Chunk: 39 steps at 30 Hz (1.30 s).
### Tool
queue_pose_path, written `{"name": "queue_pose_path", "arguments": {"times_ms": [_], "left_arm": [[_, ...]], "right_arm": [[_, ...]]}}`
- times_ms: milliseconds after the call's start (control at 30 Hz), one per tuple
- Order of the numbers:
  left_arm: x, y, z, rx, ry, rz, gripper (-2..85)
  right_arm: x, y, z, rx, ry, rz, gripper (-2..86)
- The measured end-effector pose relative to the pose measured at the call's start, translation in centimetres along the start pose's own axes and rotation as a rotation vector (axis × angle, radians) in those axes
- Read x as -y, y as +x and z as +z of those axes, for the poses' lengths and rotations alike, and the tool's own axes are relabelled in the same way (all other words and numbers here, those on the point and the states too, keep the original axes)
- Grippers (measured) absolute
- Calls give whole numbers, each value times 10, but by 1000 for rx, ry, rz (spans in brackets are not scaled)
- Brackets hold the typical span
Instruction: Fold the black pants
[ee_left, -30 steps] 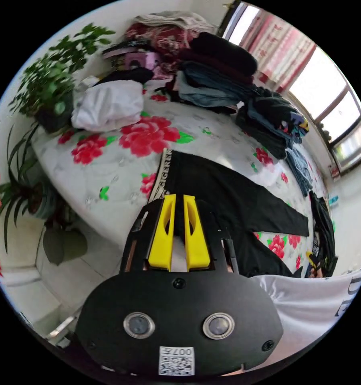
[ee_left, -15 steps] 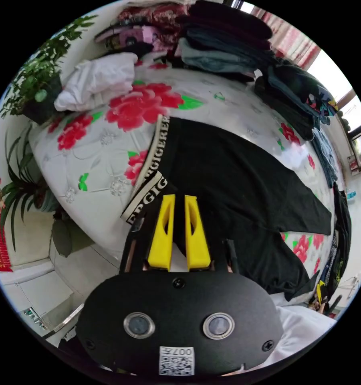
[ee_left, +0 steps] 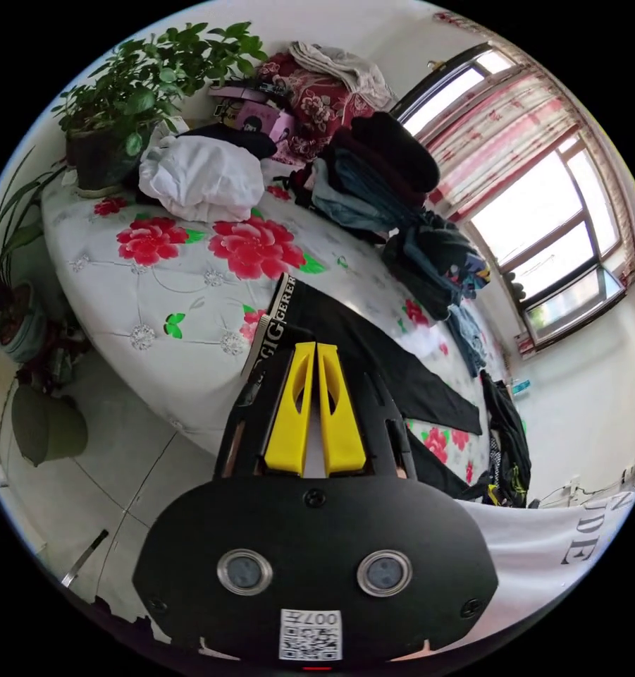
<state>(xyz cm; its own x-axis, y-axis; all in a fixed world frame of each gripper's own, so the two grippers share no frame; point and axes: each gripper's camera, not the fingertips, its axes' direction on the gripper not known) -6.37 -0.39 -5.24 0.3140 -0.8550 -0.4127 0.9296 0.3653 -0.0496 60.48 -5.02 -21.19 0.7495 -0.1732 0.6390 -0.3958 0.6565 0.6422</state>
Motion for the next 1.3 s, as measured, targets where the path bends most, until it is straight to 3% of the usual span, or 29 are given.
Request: {"name": "queue_pose_path", "arguments": {"times_ms": [267, 533, 833, 1033, 1167, 1300], "left_arm": [[12, -13, -38, -125, 51, 3, -10], [20, -35, -64, -201, 95, -58, -10], [94, -41, -24, -228, 150, -124, -9], [180, -28, 111, -61, -45, -192, -10], [213, -12, 150, 57, -97, -100, -9], [207, -11, 141, 65, -76, -2, -7]], "right_arm": [[31, 1, -65, 213, 171, -26, -2], [34, 19, -61, 308, 188, 113, -2], [103, -26, -27, 178, 187, 4, -2], [189, -76, 81, -47, 67, -35, 2], [204, -84, 143, -170, -67, -74, 20], [189, -61, 145, -123, -29, -22, 40]]}}
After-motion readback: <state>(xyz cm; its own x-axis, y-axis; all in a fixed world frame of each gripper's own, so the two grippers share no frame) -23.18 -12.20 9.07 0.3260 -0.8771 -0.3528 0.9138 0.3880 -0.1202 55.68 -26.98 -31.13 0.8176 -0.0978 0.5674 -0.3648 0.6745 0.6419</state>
